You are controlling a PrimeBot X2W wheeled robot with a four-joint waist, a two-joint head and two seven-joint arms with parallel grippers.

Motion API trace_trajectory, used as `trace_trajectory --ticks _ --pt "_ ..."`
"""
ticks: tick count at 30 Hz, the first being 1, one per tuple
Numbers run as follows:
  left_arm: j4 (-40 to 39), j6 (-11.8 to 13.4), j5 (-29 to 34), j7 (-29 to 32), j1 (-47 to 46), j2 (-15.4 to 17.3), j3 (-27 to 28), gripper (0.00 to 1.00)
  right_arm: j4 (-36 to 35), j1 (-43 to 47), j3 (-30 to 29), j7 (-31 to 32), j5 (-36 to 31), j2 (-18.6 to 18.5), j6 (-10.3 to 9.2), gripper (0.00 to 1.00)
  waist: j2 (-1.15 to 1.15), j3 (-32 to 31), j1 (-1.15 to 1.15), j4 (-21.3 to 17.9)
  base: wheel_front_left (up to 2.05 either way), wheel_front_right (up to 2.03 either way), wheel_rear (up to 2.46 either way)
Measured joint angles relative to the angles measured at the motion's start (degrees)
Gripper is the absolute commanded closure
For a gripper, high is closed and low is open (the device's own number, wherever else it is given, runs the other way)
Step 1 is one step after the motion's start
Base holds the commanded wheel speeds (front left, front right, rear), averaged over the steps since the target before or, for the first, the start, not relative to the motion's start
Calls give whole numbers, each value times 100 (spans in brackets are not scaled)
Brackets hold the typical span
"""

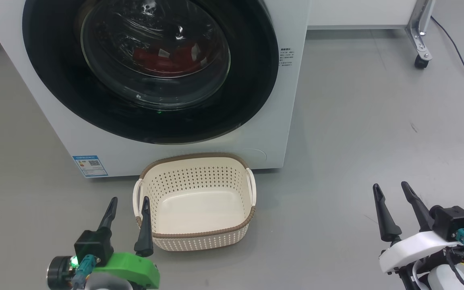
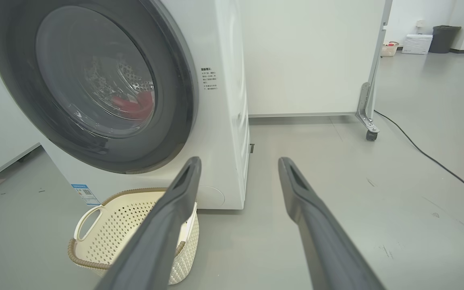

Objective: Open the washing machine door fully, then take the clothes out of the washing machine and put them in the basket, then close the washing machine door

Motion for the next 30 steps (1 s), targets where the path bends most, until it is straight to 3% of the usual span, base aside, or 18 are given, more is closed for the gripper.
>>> trace_trajectory --ticks 15,16,18,30 --pt "83 36 -137 0 -1 0 15 0 32 0 -1 0 -10 83 55 0 0 10 0 23 0 0 0" --pt "85 36 -137 0 -1 0 16 0 34 0 -8 0 -10 85 57 4 0 11 0 24 0 0 0" --pt "87 36 -137 0 -1 0 16 0 33 0 -21 0 -10 89 60 100 0 11 0 25 0 0 0" --pt "96 58 -145 0 -26 0 -26 0 42 0 -102 0 8 123 130 100 0 26 0 50 0 0 0"
